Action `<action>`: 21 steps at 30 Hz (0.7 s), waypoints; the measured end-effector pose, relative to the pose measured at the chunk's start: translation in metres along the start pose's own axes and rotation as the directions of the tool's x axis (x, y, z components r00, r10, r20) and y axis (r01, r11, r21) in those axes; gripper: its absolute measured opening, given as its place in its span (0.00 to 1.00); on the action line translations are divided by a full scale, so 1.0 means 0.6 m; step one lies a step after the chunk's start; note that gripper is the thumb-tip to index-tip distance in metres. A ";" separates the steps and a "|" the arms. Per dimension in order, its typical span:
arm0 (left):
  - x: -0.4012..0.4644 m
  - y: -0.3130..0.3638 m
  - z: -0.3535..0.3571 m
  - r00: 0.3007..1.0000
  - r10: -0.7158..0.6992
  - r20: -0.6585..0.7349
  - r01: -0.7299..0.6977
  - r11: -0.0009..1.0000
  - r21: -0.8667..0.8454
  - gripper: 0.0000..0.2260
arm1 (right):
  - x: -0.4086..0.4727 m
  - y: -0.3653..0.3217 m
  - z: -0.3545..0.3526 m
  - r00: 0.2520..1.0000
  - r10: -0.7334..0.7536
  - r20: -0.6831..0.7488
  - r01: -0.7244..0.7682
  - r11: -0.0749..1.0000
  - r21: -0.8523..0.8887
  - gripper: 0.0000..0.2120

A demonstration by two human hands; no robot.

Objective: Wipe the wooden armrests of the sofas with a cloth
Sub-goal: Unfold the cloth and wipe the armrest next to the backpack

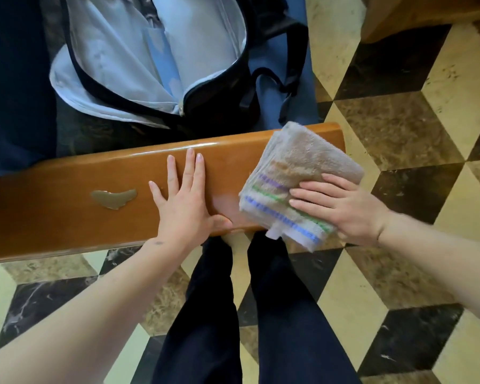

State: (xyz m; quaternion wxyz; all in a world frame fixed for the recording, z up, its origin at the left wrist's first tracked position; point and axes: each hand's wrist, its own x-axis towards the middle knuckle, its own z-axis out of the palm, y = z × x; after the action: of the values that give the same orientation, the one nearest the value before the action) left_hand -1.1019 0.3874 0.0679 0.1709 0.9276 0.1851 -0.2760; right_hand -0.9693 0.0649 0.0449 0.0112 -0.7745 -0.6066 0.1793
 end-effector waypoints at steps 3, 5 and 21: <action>-0.001 0.003 -0.003 1.000 -0.007 0.024 0.007 1.000 -0.008 0.64 | 0.002 -0.145 0.018 0.764 0.640 -0.086 -0.592 0.747 0.301 0.46; -0.004 0.005 -0.005 0.999 -0.024 0.025 0.024 1.000 -0.007 0.64 | 0.050 -0.233 0.012 0.458 0.889 -0.018 -0.760 0.402 0.511 0.44; -0.073 -0.232 -0.028 0.959 -0.195 -0.205 0.166 0.975 -0.151 0.58 | 0.373 -0.429 -0.030 0.212 0.973 0.087 -0.664 0.078 0.744 0.38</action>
State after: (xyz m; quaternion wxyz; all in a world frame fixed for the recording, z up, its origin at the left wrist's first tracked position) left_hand -1.1893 0.5050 0.0762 0.1844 0.9181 0.3048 -0.1740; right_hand -1.1603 0.3474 0.0632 0.3053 -0.9330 0.0941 0.1656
